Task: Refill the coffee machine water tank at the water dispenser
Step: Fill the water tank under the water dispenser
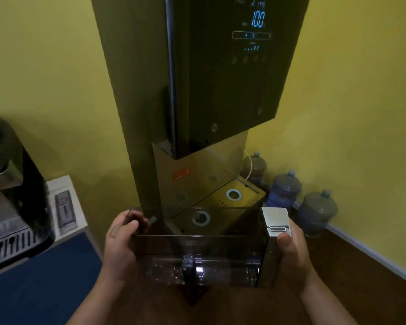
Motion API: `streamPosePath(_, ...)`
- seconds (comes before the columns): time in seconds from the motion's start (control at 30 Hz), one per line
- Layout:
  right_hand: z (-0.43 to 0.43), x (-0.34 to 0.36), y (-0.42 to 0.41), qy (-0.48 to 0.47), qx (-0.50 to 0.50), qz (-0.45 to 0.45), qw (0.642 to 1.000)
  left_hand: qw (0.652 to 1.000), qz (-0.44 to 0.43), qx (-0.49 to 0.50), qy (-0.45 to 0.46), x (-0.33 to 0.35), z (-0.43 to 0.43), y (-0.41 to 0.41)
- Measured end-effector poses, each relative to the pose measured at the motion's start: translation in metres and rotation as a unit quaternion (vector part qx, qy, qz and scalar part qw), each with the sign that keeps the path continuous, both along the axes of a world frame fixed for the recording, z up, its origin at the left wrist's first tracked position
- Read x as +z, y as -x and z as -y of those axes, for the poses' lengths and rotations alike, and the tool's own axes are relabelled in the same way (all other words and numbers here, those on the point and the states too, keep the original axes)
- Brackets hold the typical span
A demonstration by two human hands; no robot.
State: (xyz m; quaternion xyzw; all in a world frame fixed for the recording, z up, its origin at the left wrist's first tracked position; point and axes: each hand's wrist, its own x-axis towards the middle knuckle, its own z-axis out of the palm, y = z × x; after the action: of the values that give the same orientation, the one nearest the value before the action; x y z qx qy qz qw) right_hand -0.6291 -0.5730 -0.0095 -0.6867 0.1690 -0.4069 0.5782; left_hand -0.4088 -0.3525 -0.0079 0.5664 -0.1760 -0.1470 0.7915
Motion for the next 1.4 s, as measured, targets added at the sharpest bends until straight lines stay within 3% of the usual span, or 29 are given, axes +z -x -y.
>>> streamPosePath(0.4, 0.169, -0.007, 0.108, -0.066, 0.02, 0.023, 0.997, 1.0, -0.008, 0.011, 0.002, 0.002, 0.176, 0.115)
streamPosePath(0.63, 0.241, -0.024, 0.121, -0.134, 0.05, 0.037, 0.989, 0.999, 0.003, 0.008, -0.033, -0.003, 0.242, 0.128)
streamPosePath(1.03, 0.377, -0.036, 0.025, -0.127, 0.104, 0.024, 0.986, 0.991, -0.1, 0.081, -0.025, -0.032, 0.357, 0.064)
streamPosePath(1.4, 0.451, -0.036, -0.068, -0.039, 0.09, 0.011, 0.995, 0.985, -0.092, 0.138, -0.047, -0.026, 0.425, 0.003)
